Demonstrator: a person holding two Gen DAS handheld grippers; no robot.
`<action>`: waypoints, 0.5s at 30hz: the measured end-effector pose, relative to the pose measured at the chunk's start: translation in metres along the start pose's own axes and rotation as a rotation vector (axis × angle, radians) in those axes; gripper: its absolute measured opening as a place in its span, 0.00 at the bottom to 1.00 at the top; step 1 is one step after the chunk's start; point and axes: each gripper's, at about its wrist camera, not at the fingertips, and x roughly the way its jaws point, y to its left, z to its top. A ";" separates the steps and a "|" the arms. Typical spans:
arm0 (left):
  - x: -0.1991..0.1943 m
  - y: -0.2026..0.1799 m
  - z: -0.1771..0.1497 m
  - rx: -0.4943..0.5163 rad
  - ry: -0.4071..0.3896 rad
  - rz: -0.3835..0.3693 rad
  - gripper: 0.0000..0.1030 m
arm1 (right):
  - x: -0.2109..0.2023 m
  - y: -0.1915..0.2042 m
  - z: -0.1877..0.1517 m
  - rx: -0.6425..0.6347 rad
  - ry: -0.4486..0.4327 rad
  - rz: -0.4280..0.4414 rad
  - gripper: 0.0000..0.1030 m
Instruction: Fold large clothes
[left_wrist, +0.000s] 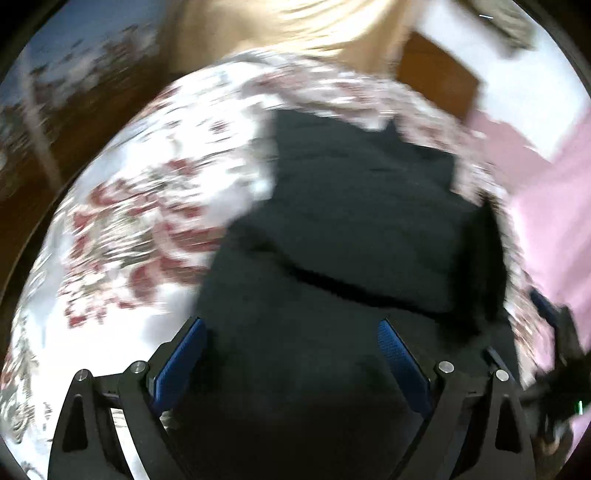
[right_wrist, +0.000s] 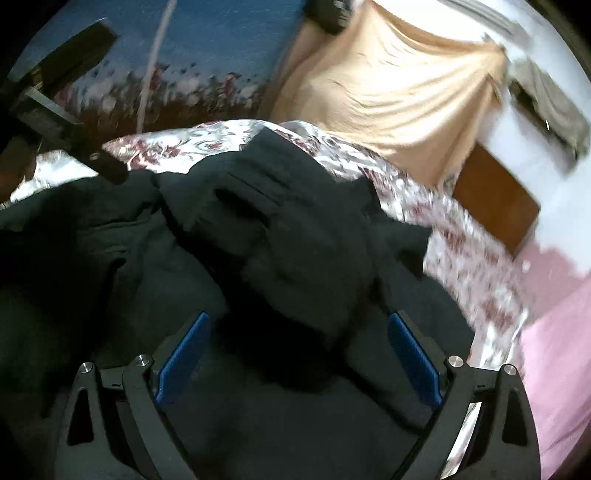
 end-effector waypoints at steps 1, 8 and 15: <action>0.006 0.009 0.004 -0.035 0.013 0.043 0.91 | 0.002 0.008 0.008 -0.027 -0.001 -0.017 0.91; 0.016 0.035 0.016 -0.102 0.034 0.050 0.91 | 0.012 0.055 0.045 -0.144 -0.018 -0.185 0.90; 0.007 0.013 0.039 -0.045 -0.071 0.071 0.91 | -0.021 -0.018 0.036 0.207 -0.126 -0.182 0.33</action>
